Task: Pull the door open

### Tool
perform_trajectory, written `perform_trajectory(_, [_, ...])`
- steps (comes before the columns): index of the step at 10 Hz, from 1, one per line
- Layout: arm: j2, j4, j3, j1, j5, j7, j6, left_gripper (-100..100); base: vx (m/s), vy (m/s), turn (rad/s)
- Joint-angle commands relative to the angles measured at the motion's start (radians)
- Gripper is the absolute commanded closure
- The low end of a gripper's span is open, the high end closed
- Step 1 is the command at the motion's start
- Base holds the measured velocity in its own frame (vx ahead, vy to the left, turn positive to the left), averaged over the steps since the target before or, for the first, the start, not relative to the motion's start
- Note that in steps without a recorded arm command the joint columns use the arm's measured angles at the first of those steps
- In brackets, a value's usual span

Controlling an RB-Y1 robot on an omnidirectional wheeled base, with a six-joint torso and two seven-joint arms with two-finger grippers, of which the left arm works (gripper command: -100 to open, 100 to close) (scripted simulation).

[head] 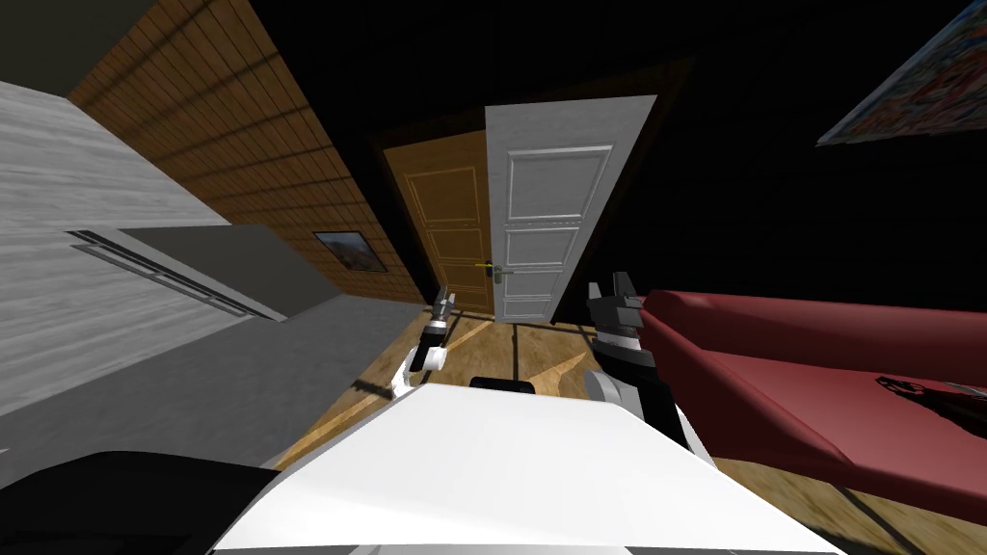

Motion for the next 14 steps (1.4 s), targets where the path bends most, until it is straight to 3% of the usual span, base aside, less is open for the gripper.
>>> perform_trajectory(1, [0.018,0.043,0.003,-0.023,0.009,0.012,0.010,-100,0.102,-0.014,-0.056])
perform_trajectory(14, [0.152,0.404,0.018,-0.173,0.082,0.100,0.031,-100,0.101,-0.004,-0.059])
